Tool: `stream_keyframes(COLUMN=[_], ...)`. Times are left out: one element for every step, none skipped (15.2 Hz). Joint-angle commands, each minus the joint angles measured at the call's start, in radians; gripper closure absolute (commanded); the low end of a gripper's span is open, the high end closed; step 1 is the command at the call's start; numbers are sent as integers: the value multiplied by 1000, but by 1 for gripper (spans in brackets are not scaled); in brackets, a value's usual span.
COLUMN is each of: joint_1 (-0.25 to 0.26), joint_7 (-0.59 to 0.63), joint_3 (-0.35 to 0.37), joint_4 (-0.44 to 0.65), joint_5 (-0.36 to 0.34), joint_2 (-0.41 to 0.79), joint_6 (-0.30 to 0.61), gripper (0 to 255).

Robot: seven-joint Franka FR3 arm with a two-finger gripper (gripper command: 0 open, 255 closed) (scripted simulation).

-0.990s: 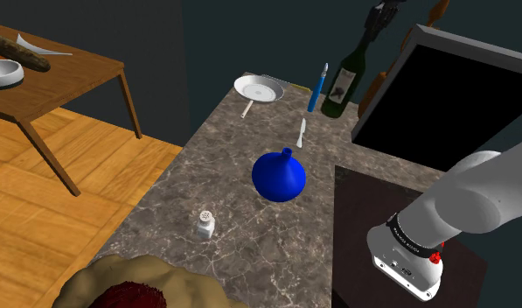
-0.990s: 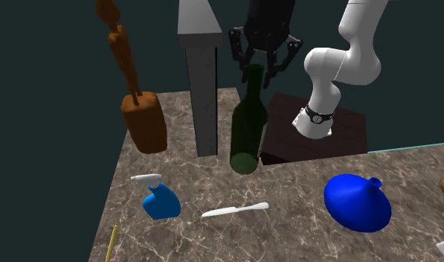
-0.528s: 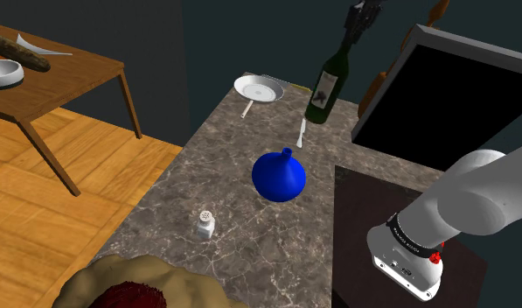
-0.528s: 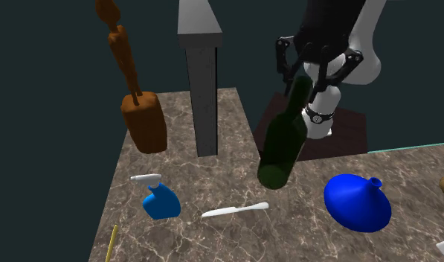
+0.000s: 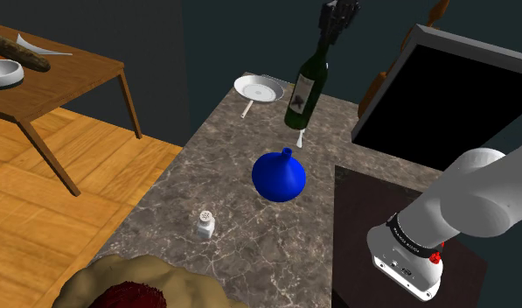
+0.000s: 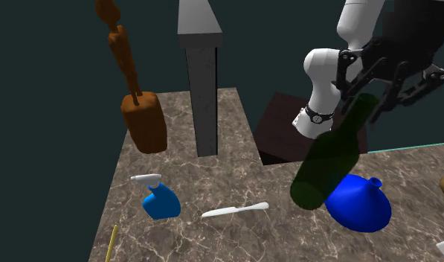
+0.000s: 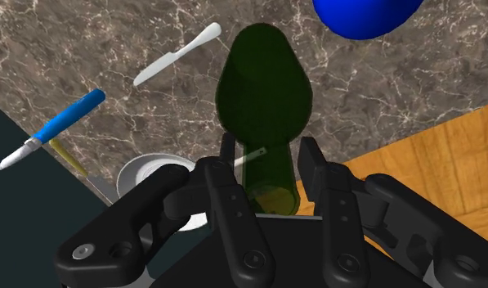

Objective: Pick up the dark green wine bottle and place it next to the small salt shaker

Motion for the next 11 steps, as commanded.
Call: stream_keyframes(joint_1=[18, 26, 35, 43, 52, 60, 68, 77, 85, 94, 102], joint_7=[52, 76, 100, 124, 147, 171, 195, 219, 243, 267, 290], joint_3=[34, 51, 67, 83, 99, 114, 130, 146, 161, 176, 192], joint_4=[12, 21, 30, 41, 53, 66, 80, 96, 112, 130, 149], joint_5=[6, 9, 11, 13, 14, 16, 16, 17, 16, 15, 14], joint_2=[12, 21, 30, 41, 52, 65, 79, 93, 109, 125, 143], joint_6=[-2, -3, -4, -5, -7, -8, -10, -12, -15, -17, -20], gripper=[255, 255, 255, 255, 255, 255, 255, 255, 255, 255, 255])
